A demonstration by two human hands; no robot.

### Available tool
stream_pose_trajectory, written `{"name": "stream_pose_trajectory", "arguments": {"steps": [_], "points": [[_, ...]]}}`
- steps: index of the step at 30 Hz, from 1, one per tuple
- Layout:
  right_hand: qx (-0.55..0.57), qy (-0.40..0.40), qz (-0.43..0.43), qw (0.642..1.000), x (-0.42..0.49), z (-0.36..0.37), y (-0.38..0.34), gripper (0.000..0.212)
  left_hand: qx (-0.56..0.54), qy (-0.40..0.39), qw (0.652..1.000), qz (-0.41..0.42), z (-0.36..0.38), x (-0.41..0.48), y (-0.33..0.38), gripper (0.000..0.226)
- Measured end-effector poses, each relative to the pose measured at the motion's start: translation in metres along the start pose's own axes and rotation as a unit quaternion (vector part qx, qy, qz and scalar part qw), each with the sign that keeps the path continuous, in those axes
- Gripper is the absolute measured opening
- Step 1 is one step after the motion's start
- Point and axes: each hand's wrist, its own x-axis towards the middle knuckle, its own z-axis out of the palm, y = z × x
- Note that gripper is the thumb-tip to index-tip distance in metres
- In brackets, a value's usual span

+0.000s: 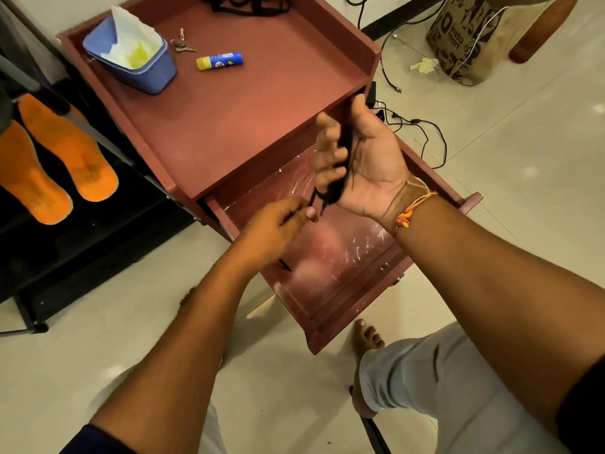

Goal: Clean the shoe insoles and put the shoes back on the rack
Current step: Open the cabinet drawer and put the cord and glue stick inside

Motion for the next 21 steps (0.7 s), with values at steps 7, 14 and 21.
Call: {"name": "stream_pose_trajectory", "arguments": {"steps": [7,14,21], "points": [[-0.349,0.274,-0.094,0.891,0.010,-0.016,0.001,0.060,0.027,-0.094,0.994,0.040,0.007,-0.007,0.012,0.017],[-0.551,0.160,0.204,0.793,0.000,-0.001,0.018,0.087,-0.112,0.142,0.982,0.045,-0.020,-0.003,0.013,0.020],[-0.072,-0.038,0.103,0.991,-0.002,0.008,0.003,0.080,-0.090,0.101,0.991,-0.021,-0.007,0.000,0.006,0.025]]}}
